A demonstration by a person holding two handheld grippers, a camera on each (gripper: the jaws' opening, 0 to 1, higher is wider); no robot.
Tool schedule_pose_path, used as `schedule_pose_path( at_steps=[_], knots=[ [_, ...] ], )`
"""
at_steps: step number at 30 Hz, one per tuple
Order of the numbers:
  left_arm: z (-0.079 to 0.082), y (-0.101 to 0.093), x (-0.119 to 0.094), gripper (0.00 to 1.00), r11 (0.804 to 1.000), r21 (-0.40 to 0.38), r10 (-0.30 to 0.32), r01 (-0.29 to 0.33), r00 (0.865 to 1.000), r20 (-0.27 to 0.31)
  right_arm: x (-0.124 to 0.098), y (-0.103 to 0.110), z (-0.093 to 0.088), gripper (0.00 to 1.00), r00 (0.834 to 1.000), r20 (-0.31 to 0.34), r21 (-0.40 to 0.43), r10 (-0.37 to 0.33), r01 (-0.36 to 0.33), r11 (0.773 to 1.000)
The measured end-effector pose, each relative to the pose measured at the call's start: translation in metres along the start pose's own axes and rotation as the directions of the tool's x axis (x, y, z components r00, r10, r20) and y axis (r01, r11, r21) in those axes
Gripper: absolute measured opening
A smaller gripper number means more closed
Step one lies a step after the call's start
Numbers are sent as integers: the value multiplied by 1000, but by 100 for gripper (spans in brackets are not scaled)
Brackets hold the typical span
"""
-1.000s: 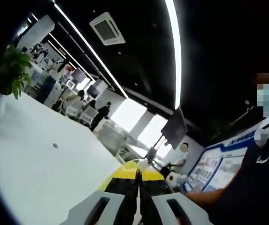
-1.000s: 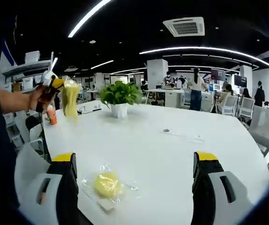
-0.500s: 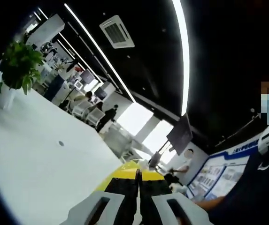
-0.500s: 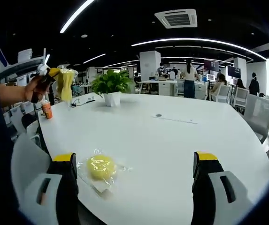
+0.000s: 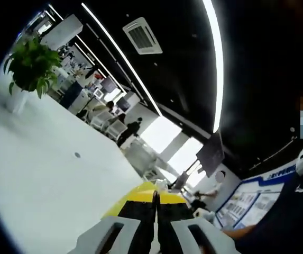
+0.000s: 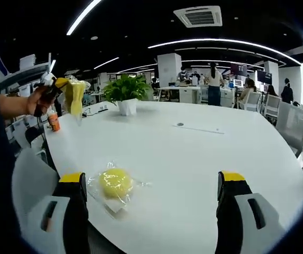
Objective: Compare the silicone blocks by pressing each to a similar depth, holding the contact briefly, and releasing to observe deformation and rebound differences across the visible hardness samples.
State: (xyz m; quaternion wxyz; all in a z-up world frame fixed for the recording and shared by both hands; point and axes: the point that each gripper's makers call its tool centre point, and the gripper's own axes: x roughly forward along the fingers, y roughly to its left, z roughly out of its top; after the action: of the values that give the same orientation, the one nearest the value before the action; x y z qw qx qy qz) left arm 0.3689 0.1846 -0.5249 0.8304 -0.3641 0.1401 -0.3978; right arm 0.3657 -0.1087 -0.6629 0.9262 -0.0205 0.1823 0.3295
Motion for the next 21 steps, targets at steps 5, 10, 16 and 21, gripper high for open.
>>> schedule_pose_path(
  at_steps=[5, 10, 16, 21],
  knots=[
    [-10, 8, -2, 0, 1000, -23, 21, -21, 1000, -12, -2, -1, -7, 97, 1000, -8, 19, 0, 0, 1000],
    [-17, 17, -3, 0, 998, -48, 41, -42, 999, -22, -3, -4, -9, 97, 1000, 1, 40, -8, 8, 999],
    [-26, 35, -5, 0, 991, -120, 64, -64, 998, 0, -2, -3, -18, 96, 1000, -6, 39, -8, 8, 999],
    [-39, 49, -4, 0, 984, -153, 86, -87, 996, -16, -2, 0, -21, 96, 1000, -8, 46, -3, 3, 999]
  ],
)
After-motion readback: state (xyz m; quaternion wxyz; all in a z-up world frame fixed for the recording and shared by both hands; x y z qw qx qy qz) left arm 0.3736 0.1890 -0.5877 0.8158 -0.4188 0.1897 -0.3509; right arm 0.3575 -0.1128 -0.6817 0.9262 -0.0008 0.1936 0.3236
